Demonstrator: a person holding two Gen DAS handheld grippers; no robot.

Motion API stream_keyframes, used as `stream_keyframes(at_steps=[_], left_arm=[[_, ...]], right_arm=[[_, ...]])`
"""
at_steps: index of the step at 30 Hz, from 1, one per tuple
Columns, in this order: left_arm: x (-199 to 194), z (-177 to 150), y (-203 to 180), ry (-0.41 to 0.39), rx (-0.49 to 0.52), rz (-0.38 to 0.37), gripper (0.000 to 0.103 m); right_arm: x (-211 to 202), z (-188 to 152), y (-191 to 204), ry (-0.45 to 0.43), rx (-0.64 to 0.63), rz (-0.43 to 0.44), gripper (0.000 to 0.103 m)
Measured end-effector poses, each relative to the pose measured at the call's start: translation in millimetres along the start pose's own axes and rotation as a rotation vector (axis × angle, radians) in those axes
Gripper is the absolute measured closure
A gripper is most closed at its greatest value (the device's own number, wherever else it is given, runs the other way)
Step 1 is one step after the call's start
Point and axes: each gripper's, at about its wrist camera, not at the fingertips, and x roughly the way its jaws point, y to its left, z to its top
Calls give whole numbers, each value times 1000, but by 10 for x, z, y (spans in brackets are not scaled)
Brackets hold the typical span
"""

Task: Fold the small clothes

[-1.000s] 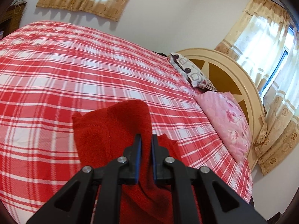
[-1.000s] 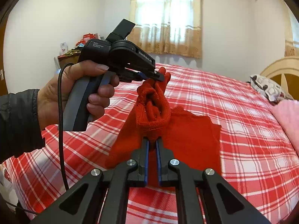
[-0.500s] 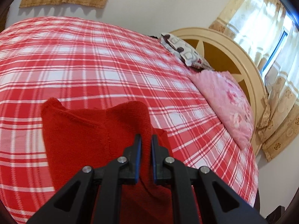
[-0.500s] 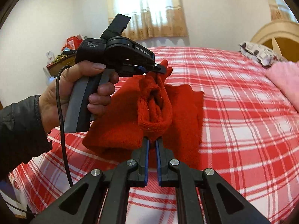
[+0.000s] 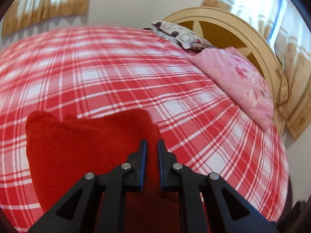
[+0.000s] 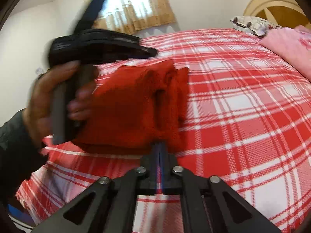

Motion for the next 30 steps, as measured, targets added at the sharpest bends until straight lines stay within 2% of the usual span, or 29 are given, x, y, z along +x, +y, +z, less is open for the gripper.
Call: stream_keyframes(at_steps=[3,5,6,7,8,9,10,11,13,16,18,19,20,21,22,24,27,30], left_arm=[[-237,-81,-156,-63,101,43,84],[-401,-199,-199,-100,166,84,68],[-534,-334,-200,-127,199,127,57],[-590,-390,-197,-143,209,136,52],[-682,-495,-158,-159,222,149,50],[-789,-638,-78,-167,229,178,45],[-866,-744,-4,-175,224,192,39],[-911,-802,48,-181,215,196,37],[-1000,-952,207,-187,175,207,28],[-1001,-1069,418,-170,112,219,27],[-975,-1100,468,-162,71,203,27],[-952,-1105,488,-160,53,195,27],[-946,-1131,479,-161,47,191,27],[-938,-1148,473,-162,41,186,27],[-919,-1153,461,-159,40,181,27],[-897,-1179,427,-153,45,177,24],[-895,-1200,395,-153,51,182,21],[-888,-1203,378,-149,56,186,16]], right_arm=[[-40,-7,-79,-8,34,16,103],[-120,17,-115,-41,61,17,103],[-168,44,-129,-62,69,16,101],[-212,83,-139,-83,74,13,97],[-241,125,-145,-98,78,12,78],[-261,182,-155,-113,88,20,50],[-268,247,-163,-129,105,33,39],[-261,318,-158,-135,115,44,36],[-181,517,-81,-120,97,39,36],[72,773,44,-66,45,49,36],[284,876,89,-24,31,24,37],[446,911,113,29,22,36,38],[552,917,131,73,14,53,47],[669,914,150,109,3,44,73],[714,896,154,107,-6,4,81],[662,854,144,79,-6,0,86],[445,747,135,17,-23,-38,87],[387,657,40,3,-28,-90,88]])
